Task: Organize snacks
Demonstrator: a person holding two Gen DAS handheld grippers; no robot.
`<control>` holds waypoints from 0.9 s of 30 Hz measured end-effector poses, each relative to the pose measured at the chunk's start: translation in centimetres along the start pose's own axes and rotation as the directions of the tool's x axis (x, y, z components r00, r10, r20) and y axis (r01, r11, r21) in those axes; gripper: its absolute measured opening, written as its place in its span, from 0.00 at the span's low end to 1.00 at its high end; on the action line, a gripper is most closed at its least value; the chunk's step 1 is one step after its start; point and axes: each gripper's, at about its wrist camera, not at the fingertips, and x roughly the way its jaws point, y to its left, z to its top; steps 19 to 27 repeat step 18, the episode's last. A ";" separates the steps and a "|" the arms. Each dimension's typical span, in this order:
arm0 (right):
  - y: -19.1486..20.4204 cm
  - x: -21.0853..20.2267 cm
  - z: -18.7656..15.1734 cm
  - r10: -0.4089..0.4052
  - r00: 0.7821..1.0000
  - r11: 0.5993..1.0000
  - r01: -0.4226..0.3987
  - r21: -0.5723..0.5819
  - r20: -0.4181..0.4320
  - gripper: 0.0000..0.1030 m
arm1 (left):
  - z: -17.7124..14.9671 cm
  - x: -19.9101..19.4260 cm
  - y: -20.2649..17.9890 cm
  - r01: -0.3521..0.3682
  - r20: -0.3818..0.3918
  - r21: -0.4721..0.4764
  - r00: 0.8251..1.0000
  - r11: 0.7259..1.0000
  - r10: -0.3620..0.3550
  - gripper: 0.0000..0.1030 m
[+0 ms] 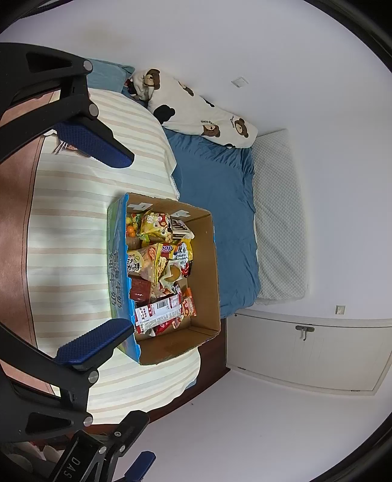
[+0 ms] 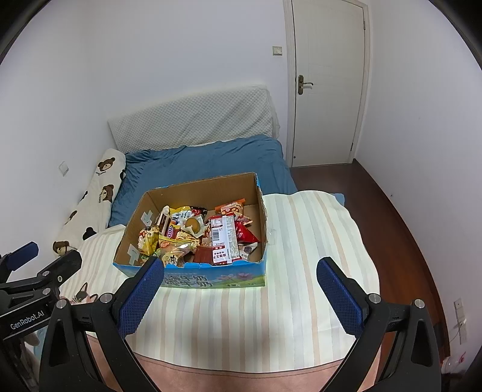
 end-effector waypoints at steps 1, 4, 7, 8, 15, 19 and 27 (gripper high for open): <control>-0.1 0.0 0.0 0.001 1.000 1.000 -0.001 0.001 0.001 1.00 | 0.0 0.0 0.0 0.001 0.000 0.000 1.000 1.000 -0.001 1.00; -0.1 0.0 0.0 0.002 1.000 1.000 -0.002 0.000 0.000 1.00 | 0.0 -0.1 -0.1 0.003 0.001 -0.001 1.000 1.000 -0.003 1.00; -0.1 0.0 0.0 0.001 1.000 1.000 -0.001 -0.001 0.002 1.00 | 0.0 -0.1 -0.1 0.005 0.004 -0.003 1.000 1.000 -0.005 1.00; 0.0 0.0 0.0 0.003 1.000 1.000 -0.003 -0.001 0.001 1.00 | 0.1 -0.1 -0.1 0.006 0.004 -0.002 1.000 1.000 -0.006 1.00; 0.0 -0.1 0.2 0.008 1.000 1.000 -0.008 -0.002 -0.002 1.00 | -0.2 -0.2 -0.4 0.006 0.011 -0.005 1.000 1.000 -0.006 1.00; 0.1 -0.1 0.4 0.012 1.000 1.000 -0.012 -0.005 0.001 1.00 | -0.3 -0.3 -0.4 0.008 0.014 -0.009 1.000 1.000 -0.008 1.00; 0.1 -0.1 0.4 0.012 1.000 1.000 -0.012 -0.005 0.001 1.00 | -0.3 -0.3 -0.4 0.008 0.014 -0.009 1.000 1.000 -0.008 1.00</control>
